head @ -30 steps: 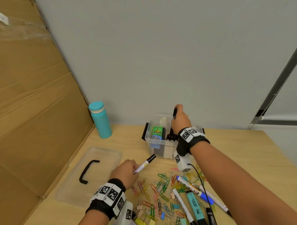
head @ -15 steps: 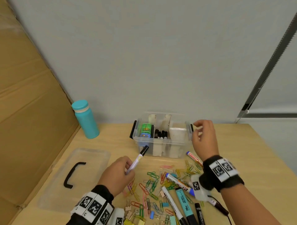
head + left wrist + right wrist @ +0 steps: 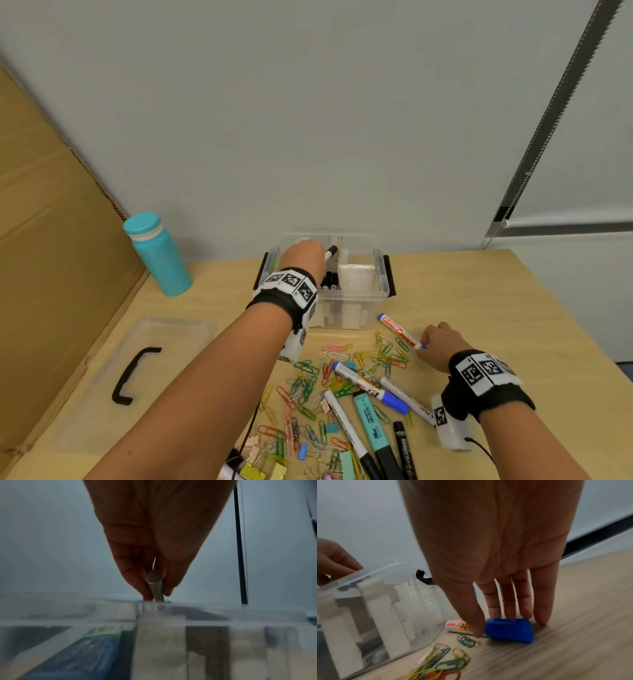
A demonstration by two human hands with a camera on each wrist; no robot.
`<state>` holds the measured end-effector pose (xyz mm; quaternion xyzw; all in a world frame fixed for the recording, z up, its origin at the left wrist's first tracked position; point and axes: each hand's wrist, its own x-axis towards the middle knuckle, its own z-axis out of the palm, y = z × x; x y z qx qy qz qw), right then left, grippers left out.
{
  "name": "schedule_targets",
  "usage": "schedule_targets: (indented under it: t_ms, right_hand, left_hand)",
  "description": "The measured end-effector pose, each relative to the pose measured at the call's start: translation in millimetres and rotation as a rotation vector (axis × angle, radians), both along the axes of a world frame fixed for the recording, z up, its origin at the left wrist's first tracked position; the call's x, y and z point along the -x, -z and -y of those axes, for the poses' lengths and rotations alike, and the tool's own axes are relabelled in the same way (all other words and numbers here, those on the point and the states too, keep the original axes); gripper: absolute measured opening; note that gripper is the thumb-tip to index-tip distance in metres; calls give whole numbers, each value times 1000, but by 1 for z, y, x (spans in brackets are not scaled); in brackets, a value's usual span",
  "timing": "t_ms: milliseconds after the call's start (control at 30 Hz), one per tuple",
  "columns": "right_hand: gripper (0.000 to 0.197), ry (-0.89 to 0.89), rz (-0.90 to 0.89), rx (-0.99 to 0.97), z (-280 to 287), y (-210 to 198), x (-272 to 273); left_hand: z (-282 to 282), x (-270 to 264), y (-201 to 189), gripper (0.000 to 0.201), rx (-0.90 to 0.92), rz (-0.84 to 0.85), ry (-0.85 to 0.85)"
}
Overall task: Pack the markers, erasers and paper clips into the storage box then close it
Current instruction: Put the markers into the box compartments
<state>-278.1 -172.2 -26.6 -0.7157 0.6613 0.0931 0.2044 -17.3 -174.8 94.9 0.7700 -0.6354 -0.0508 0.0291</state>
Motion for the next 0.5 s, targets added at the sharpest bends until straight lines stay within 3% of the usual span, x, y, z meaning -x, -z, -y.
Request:
schedule_targets:
  t_ms: [133, 267, 367, 500]
  right_hand:
    - [37, 0, -28, 24, -2, 5, -3]
    - [35, 7, -75, 27, -7, 5, -7]
    - [38, 9, -105, 19, -8, 0, -11]
    - [41, 34, -138, 4, -10, -2, -16]
  left_hand:
    - [-6, 0, 1, 26, 21, -105, 16]
    - [-59, 15, -1, 14, 345, -176, 277]
    - [-97, 32, 20, 10, 177, -196, 487]
    - [-112, 41, 73, 29, -188, -88, 493]
